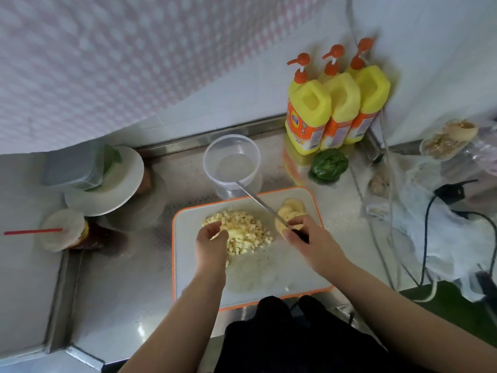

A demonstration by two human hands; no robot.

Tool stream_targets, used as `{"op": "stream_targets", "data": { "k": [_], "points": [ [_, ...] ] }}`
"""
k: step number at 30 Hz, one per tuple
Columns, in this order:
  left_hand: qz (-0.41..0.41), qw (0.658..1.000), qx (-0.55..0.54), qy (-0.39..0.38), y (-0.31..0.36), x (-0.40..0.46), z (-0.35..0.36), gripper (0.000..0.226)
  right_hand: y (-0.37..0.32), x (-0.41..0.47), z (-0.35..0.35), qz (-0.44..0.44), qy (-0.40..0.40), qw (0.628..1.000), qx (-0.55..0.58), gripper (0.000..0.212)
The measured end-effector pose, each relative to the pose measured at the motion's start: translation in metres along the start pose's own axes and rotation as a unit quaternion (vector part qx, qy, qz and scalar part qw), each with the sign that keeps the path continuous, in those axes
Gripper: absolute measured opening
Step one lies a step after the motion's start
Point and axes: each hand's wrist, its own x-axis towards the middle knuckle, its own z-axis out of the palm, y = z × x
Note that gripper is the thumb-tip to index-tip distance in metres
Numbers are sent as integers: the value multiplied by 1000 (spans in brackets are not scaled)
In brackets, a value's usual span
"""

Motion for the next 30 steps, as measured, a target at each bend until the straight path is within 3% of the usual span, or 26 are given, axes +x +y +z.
{"op": "stream_targets", "data": {
  "k": [2, 5, 7, 10, 16, 30],
  "points": [
    [119, 978, 163, -51, -6, -1, 20, 17, 7, 2, -13, 25, 41, 996, 72, 14],
    [240, 868, 402, -164, -14, 0, 62, 47, 13, 2, -36, 49, 88, 985, 143, 14],
    [275, 796, 497, -209, -15, 0, 90, 69, 19, -1, -47, 66, 107, 981, 151, 16],
    [278, 742, 567, -222, -20, 2, 121, 84, 28, -6, -56, 91, 134, 970, 183, 14],
    [277, 697, 645, -147, -30, -4, 150, 85, 42, -13, -65, 119, 142, 969, 166, 11],
    [356, 621, 689, -110, -35, -15, 155, 76, 57, -25, -74, 126, 97, 978, 134, 10]
  ]
}}
